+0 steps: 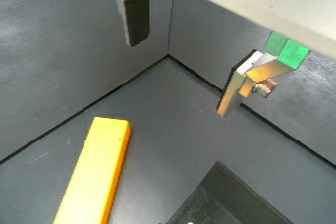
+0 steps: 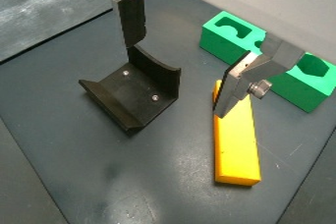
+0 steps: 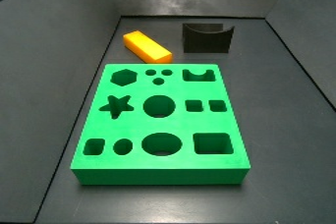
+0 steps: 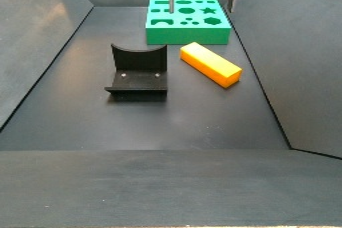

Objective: Pick up the rectangle object. Move up. Place the rectangle object on the fixture. Regrasp the rectangle object. Move to above the board. Insert the rectangle object.
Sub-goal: Pick up the rectangle object.

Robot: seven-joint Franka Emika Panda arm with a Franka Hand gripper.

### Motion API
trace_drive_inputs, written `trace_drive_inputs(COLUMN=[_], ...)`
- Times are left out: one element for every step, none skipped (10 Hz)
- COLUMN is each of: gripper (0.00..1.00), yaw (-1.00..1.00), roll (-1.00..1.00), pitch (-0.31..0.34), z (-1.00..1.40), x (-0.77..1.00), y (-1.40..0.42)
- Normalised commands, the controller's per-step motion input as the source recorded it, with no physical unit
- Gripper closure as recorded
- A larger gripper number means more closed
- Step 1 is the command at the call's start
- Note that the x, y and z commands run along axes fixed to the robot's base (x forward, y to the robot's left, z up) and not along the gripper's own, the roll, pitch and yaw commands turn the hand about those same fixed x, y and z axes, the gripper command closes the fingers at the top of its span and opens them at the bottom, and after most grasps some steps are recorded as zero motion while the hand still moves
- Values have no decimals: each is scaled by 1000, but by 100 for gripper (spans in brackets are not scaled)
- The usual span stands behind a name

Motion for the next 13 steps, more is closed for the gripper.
trace_drive_inputs(gripper=[0, 0, 0, 0, 0, 0, 0, 0, 0, 0, 0, 0, 0], yaw=[0, 0, 303, 577, 726, 820, 766, 660, 566, 551, 509, 340, 349], roll=[0, 0, 146, 14, -23, -36, -27, 0, 44, 73, 117, 140, 133], pitch=[0, 9, 146, 124, 139, 141, 141, 99, 20, 0, -7, -76, -86], z=[0, 0, -140, -309, -400, -437, -469, -580, -643, -563, -451, -263, -194], x=[20, 71, 457, 303, 243, 209, 171, 51, 0, -63, -49, -137, -129], y=[6, 0, -423, -323, -289, -209, -280, -417, -514, -540, -517, -426, -329])
